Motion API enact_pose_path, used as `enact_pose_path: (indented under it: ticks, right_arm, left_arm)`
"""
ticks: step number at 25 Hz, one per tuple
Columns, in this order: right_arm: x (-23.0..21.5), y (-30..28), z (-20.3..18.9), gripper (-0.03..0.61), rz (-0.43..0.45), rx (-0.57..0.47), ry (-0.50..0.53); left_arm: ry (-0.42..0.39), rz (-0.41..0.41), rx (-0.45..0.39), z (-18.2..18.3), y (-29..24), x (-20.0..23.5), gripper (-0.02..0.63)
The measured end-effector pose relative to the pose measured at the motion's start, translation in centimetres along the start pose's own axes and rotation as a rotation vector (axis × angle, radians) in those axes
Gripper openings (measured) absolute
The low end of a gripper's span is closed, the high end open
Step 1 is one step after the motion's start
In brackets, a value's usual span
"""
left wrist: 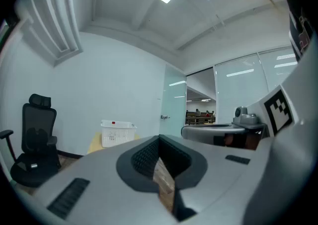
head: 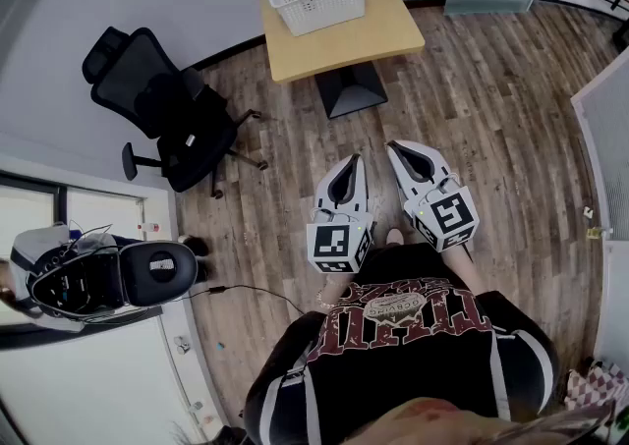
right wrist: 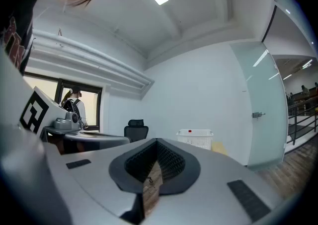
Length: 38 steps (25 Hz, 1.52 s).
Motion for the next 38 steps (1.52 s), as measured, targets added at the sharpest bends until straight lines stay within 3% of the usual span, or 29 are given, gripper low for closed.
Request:
enact_pose_path:
  ticks: [7,17,38]
  right_arm:
    - [-1.5,1.5,0.4,0.017,0.017,-0.013,-0.007]
    - [-2.6,0.4,0.6,0.015,0.029,-0.019,0.005]
    - [-5.0,-13.5,2.9,0.017,-0.042,-0.033,0.007]
  left_arm:
    - [0.003,0.027,0.006,0.1,-0.4,-1.9,0.028]
    - [0.017,0.06,0.017,-0.3,-1.6,-1.1,0.028]
    - [0.018,-0.014,0.018,-0.6,-10.2,10.8,0.026]
Point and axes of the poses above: the fingertips, and each gripper's own axes: y backward along the fingers, x to its left, z out of its top, the point moved 1 cm from there along y, backward along the fingers, and after that the axes turned 14 degrees about -y, right-handed, at the moved point
